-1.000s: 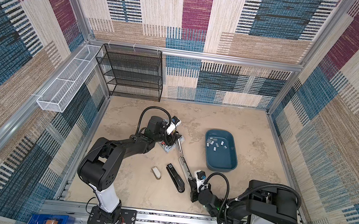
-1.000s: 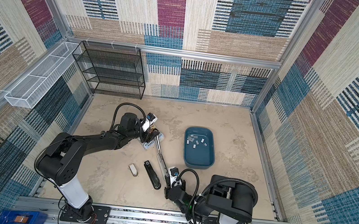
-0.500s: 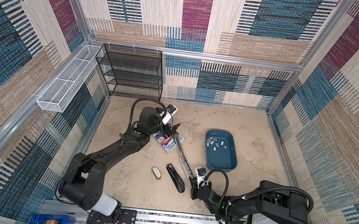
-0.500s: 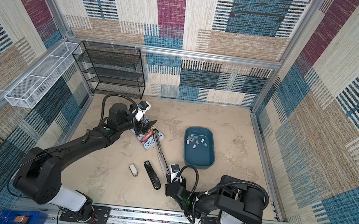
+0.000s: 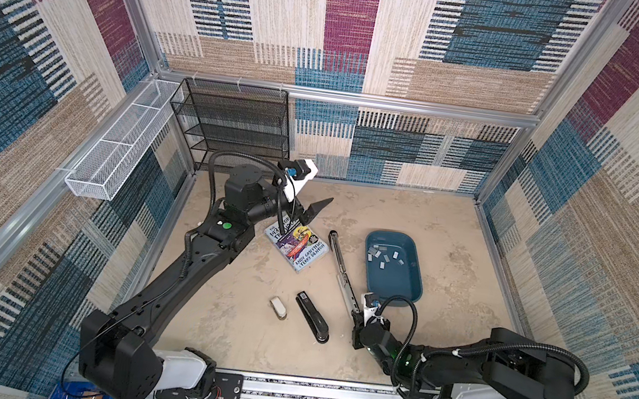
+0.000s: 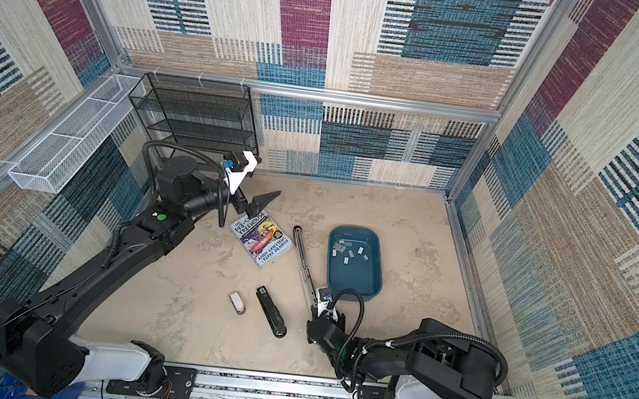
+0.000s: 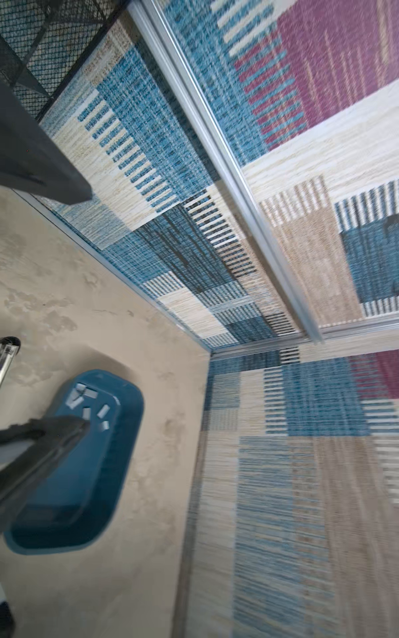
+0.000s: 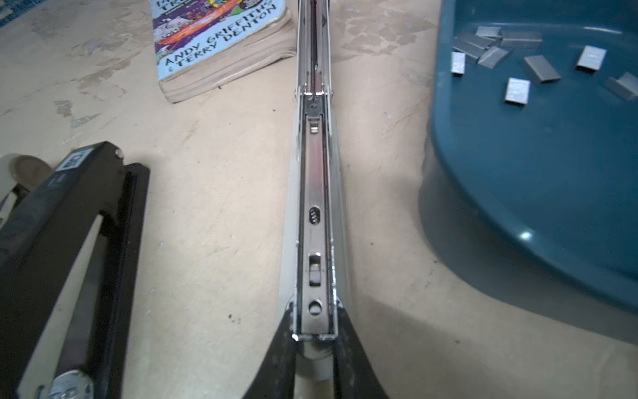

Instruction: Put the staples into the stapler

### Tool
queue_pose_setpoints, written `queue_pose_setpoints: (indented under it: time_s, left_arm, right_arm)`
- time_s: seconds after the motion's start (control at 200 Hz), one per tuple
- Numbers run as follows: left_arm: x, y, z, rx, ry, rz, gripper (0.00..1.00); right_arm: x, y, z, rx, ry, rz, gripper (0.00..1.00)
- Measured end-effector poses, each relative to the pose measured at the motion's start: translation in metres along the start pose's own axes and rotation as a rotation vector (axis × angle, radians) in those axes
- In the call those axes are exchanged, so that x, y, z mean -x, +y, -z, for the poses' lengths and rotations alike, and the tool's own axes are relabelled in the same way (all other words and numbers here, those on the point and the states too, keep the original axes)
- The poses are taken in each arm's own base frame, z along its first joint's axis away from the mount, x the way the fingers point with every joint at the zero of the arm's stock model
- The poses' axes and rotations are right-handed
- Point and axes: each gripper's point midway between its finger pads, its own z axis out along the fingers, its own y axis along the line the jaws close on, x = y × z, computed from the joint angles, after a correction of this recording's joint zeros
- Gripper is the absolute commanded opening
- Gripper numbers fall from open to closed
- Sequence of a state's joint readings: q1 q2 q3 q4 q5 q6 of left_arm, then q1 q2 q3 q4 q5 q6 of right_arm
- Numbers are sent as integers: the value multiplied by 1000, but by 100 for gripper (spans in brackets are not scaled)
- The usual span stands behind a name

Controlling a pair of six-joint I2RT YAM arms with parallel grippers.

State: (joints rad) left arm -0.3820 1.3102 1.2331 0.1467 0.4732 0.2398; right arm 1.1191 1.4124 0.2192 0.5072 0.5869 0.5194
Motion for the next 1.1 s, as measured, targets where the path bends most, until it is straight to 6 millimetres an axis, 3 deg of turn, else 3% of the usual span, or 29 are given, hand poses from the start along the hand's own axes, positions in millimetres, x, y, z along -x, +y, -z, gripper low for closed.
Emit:
queue_pose_setpoints:
  time_s: [0.13,0.195,0.265,0.391,0.516,0.611,0.716,0.831,1.102]
  left_arm:
    - [26,-6,9,-40,-50,106,99]
    - [44,-18,19,-99,-69,105,99]
    - [59,-30,33,-149,-82,95,97]
    - [57,-47,48,-211,-31,38,90]
    - [8,-73,46,-311,145,-14,87]
    - [-53,-116,44,-423,309,-119,89]
    - [-139,-169,55,-598,519,-299,89]
    - [-200,-184,72,-706,675,-464,88]
    - [-251,-218,96,-939,750,-679,79]
  right_arm:
    - [3,-8,-1,-23,0,14,39]
    - [5,-8,0,-24,-2,16,51]
    - [8,-9,1,-24,-7,16,57]
    - [14,-12,4,-39,-25,7,64]
    - [19,-15,7,-55,-43,-7,64]
    - [18,-17,7,-67,-35,-7,64]
    - [24,-14,8,-61,-40,-18,64]
    - [36,-9,14,-29,-66,-44,65]
    - [81,-5,43,36,-189,-121,78]
